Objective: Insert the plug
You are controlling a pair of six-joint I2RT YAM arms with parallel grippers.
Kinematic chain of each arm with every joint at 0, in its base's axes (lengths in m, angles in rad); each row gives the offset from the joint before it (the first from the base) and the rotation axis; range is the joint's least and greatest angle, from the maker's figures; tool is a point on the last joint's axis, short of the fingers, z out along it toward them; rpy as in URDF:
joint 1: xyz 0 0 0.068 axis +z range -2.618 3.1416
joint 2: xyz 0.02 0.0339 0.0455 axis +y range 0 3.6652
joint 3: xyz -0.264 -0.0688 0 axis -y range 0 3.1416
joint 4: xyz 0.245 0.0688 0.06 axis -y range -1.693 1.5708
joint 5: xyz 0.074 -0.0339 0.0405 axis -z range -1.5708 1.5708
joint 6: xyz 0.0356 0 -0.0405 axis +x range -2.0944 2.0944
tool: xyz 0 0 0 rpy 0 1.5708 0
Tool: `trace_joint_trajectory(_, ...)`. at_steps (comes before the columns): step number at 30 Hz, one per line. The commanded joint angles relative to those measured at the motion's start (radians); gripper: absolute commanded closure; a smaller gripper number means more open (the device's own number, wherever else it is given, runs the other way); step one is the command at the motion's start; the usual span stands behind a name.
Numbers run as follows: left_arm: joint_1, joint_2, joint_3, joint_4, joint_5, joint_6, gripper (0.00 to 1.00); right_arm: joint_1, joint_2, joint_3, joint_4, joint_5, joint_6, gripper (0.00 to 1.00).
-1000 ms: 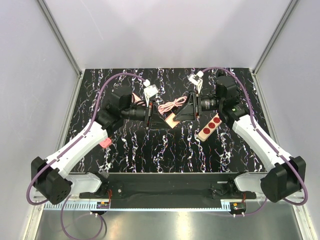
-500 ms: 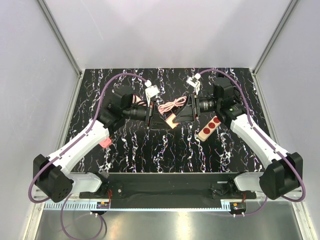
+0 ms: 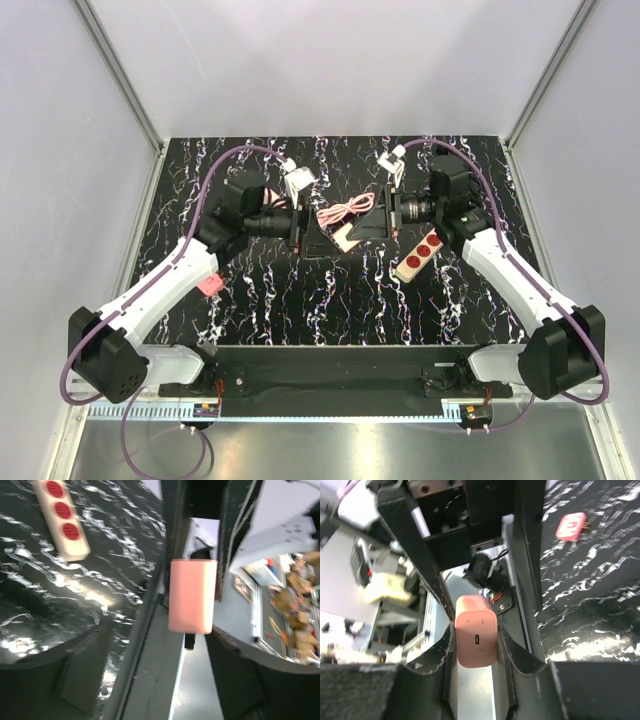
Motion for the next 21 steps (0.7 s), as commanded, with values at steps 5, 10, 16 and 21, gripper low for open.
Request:
trace_joint_trajectory(5,0.044,-0.046,0.022,-0.174,-0.284,0.137,0.12,-0.163,0.046,0.113,-0.39,0.488,0.051,1.0)
trace_joint_trajectory(10,0.044,-0.061,0.065,-0.366,-0.646,0.217,0.01,-0.163,0.073,0.172,-0.63,1.004,0.118,1.0)
trace_joint_trajectory(16,0.044,-0.136,-0.001,-0.379,-0.87,0.227,0.01,-0.175,0.089,0.188,-0.756,1.446,0.279,1.0)
trace_joint_trajectory(21,0.041,-0.141,-0.047,-0.367,-0.808,0.225,0.01,-0.181,0.24,0.324,-0.977,1.674,0.41,1.0)
